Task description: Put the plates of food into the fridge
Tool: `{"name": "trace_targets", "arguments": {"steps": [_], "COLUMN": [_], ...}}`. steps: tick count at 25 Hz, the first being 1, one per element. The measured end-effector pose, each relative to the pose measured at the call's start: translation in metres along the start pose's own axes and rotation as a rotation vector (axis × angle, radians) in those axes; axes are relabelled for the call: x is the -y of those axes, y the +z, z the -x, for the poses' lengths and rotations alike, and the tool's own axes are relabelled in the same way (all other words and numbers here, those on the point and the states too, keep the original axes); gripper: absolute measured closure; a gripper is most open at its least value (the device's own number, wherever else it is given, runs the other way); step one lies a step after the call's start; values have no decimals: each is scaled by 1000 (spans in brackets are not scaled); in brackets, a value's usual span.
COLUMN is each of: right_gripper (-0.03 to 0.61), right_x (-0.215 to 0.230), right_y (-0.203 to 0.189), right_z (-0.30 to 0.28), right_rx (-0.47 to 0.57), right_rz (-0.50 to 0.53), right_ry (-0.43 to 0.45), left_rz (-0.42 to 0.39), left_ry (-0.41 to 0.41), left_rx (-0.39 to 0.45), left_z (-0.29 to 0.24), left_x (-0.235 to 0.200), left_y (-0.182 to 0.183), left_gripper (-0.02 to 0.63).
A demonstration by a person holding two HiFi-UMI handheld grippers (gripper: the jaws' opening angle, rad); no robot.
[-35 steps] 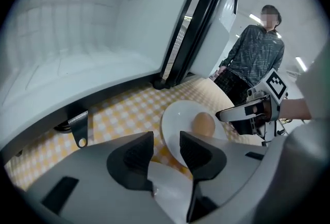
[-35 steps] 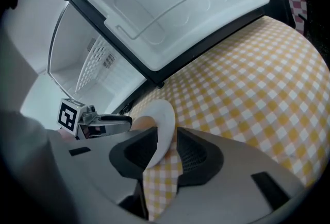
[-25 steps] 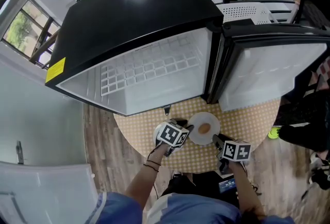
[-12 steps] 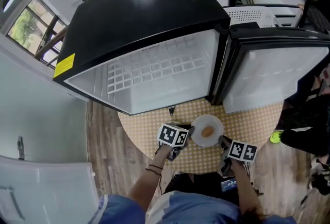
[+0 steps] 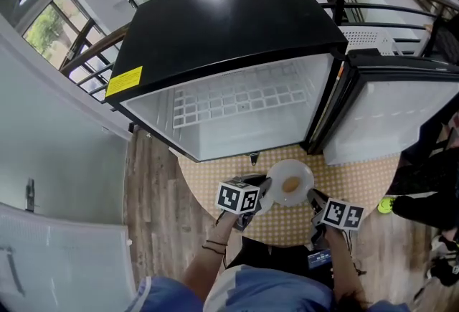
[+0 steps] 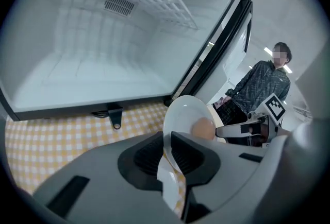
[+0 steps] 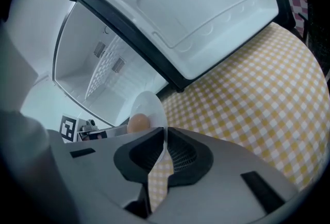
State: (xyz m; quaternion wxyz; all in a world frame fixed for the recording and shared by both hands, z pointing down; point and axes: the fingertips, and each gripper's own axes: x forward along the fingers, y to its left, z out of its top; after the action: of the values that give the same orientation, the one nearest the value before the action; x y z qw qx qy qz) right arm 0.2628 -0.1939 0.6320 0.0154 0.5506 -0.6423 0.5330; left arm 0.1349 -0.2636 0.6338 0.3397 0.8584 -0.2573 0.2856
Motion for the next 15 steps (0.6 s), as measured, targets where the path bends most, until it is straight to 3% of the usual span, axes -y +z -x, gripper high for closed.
{"name": "trace_targets", "arguments": {"steps": [15], "right_gripper": [545], "right_x": [-127], "right_y": [66], "right_z": [16], "right_rx": [169], "right_rz": [81], "right_ry": [174], "left_rz": [-45], "left_ry": [4], "left_rx": [279], "left_z": [112], "left_x": [-10], "left_y": [93], "left_gripper": [557]}}
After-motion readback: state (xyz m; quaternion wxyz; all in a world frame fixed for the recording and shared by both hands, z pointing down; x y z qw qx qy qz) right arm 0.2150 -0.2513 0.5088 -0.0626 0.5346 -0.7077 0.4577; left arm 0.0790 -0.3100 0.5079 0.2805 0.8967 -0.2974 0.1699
